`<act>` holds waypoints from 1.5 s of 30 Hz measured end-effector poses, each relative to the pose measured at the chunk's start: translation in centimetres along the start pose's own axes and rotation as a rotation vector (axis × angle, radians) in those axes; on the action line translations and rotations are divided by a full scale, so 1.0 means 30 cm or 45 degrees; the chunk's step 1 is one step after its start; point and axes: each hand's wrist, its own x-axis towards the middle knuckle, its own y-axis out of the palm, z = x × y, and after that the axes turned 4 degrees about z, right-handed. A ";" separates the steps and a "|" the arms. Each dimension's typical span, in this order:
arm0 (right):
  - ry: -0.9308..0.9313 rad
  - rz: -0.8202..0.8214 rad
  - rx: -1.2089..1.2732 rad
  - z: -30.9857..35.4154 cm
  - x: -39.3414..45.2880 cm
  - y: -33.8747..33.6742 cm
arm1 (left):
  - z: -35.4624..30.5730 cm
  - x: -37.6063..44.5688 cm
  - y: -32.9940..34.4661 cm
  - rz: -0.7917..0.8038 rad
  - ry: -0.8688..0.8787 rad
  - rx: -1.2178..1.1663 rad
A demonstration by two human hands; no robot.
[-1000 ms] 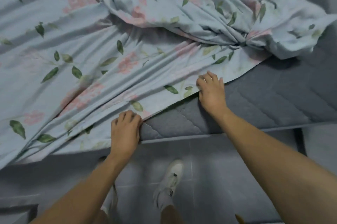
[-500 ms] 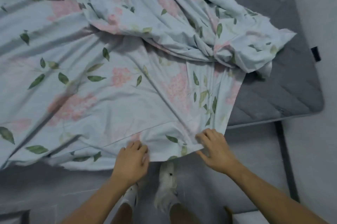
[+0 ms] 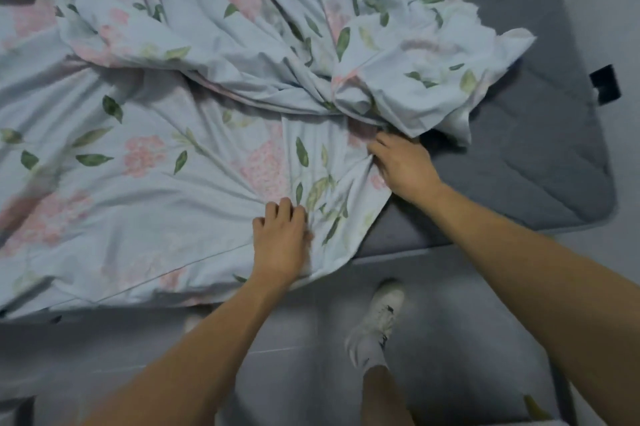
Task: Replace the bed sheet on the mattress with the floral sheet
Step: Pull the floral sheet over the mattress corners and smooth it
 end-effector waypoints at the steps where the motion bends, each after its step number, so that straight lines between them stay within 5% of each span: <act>1: 0.044 -0.010 0.058 -0.034 -0.009 -0.018 | -0.021 0.020 0.011 -0.017 -0.002 0.007; 5: 0.098 0.233 -0.011 -0.214 -0.245 -0.103 | -0.104 0.048 -0.042 0.078 0.125 -0.039; 9: 0.322 0.637 0.161 -0.328 -0.651 -0.193 | -0.291 -0.021 -0.103 0.669 0.367 -0.091; 12: 0.471 0.799 0.415 -0.361 -0.771 -0.244 | -0.410 -0.046 -0.099 0.791 0.341 -0.036; 17: 0.604 0.194 0.447 -0.434 -0.657 -0.203 | -0.561 0.088 -0.114 0.358 0.344 -0.150; 21: 0.883 0.085 0.376 -0.486 -0.491 -0.187 | -0.698 0.260 -0.218 -0.025 0.360 -0.127; 25: 0.961 0.134 0.470 -0.519 -0.375 -0.139 | -0.773 0.439 -0.317 -0.154 0.346 -0.078; 29: 0.968 0.131 0.629 -0.547 -0.358 -0.136 | -0.801 0.607 -0.361 -0.053 0.400 0.073; 37: 1.219 0.153 0.448 -0.858 -0.762 -0.263 | -1.084 0.749 -0.496 0.126 0.264 0.054; 42: 1.542 0.255 0.557 -1.016 -1.085 -0.343 | -1.345 0.843 -0.636 -0.204 0.003 -0.227; 45: 1.573 0.606 0.558 -1.040 -1.201 -0.345 | -1.423 0.878 -0.659 -0.428 0.017 -0.445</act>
